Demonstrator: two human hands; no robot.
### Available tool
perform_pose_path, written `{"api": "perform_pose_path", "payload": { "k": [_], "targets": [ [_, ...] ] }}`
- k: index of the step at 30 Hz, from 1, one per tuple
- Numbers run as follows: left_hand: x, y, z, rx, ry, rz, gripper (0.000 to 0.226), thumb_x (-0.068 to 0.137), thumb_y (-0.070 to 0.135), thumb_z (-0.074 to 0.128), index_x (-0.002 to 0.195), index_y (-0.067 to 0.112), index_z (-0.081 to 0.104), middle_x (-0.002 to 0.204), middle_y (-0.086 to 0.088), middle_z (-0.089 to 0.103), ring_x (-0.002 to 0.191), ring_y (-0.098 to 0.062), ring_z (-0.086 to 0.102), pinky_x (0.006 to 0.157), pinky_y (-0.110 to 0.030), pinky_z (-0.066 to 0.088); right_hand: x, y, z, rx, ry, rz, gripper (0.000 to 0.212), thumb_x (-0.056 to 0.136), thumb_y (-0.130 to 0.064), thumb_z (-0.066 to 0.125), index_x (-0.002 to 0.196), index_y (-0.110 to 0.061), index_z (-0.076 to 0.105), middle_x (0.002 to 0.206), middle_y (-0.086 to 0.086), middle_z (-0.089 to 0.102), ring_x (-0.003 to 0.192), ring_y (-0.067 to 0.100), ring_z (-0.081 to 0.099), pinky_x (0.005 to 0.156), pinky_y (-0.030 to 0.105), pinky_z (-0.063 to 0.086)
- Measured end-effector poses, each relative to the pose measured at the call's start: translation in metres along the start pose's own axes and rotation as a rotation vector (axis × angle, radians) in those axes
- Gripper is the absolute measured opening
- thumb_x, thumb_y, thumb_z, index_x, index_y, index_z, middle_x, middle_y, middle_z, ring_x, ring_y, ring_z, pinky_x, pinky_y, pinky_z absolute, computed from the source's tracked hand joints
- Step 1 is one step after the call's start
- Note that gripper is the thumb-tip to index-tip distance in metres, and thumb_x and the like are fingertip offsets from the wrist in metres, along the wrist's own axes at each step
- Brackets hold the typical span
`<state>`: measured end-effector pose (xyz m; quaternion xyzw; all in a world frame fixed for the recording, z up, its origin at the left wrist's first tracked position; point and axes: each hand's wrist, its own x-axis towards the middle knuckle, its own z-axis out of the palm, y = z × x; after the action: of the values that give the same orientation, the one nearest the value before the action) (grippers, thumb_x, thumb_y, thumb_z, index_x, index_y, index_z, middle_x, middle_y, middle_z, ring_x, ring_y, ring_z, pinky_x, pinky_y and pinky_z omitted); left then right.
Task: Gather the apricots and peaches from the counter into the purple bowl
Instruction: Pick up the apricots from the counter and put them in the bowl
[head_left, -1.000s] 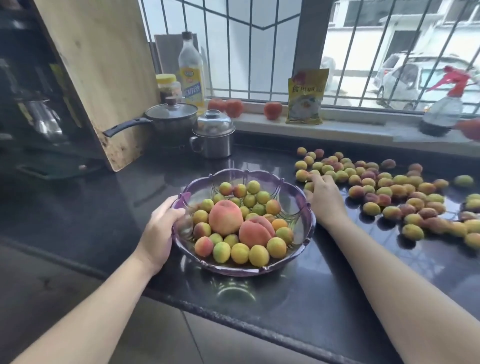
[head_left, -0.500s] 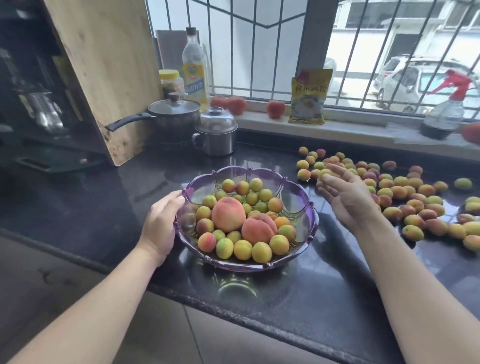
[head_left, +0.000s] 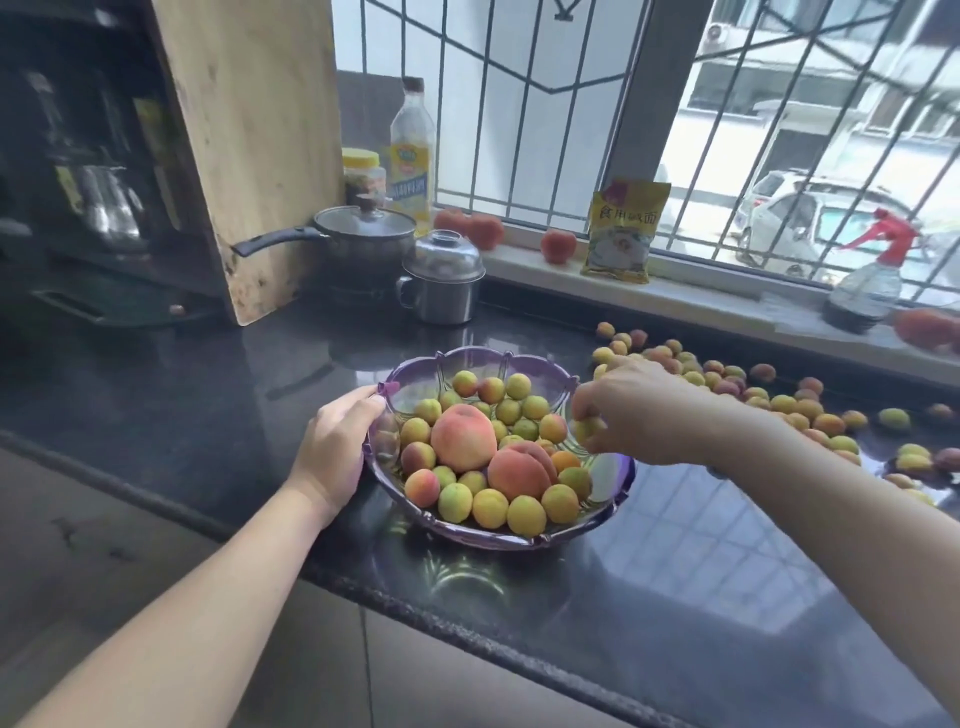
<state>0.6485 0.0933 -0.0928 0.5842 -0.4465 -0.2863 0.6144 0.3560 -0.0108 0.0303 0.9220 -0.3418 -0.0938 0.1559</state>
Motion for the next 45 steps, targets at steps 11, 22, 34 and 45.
{"api": "perform_pose_path", "payload": {
  "k": [11, 22, 34, 45],
  "targets": [
    [0.001, -0.001, -0.002, 0.016, 0.008, 0.011, 0.052, 0.087, 0.056, 0.048, 0.101, 0.015, 0.077, 0.1, -0.011, 0.079, 0.108, -0.042, 0.069, 0.102, -0.065, 0.051, 0.003, -0.005, 0.014, 0.102, 0.087, -0.009, 0.01, 0.094, -0.036, 0.062, 0.1, -0.032, 0.068, 0.088, -0.012, 0.064, 0.09, 0.016, 0.048, 0.077, 0.038, 0.05],
    [-0.002, 0.0, 0.0, 0.012, 0.017, 0.023, 0.051, 0.086, 0.057, 0.048, 0.099, 0.017, 0.077, 0.098, -0.009, 0.08, 0.105, -0.039, 0.071, 0.1, -0.063, 0.053, -0.014, 0.027, 0.048, 0.676, 0.663, 0.551, 0.018, 0.095, -0.006, 0.059, 0.098, -0.015, 0.074, 0.093, 0.0, 0.069, 0.09, 0.024, 0.062, 0.077, 0.031, 0.044],
    [-0.001, 0.001, 0.001, -0.042, 0.0, 0.029, 0.046, 0.084, 0.052, 0.051, 0.102, 0.021, 0.081, 0.104, -0.014, 0.08, 0.111, -0.043, 0.07, 0.103, -0.064, 0.052, 0.024, 0.035, 0.122, 0.481, 0.33, 0.822, 0.043, 0.103, -0.034, 0.047, 0.144, -0.022, 0.042, 0.142, 0.016, 0.043, 0.112, 0.04, 0.058, 0.081, 0.047, 0.053],
    [-0.002, 0.001, 0.001, -0.062, 0.002, 0.018, 0.046, 0.085, 0.051, 0.052, 0.103, 0.019, 0.08, 0.105, -0.015, 0.079, 0.111, -0.045, 0.069, 0.104, -0.067, 0.051, 0.037, 0.041, 0.131, 0.478, 0.449, 0.88, 0.029, 0.099, -0.032, 0.053, 0.122, -0.015, 0.059, 0.113, 0.013, 0.065, 0.095, 0.034, 0.062, 0.074, 0.041, 0.053]
  ]
}}
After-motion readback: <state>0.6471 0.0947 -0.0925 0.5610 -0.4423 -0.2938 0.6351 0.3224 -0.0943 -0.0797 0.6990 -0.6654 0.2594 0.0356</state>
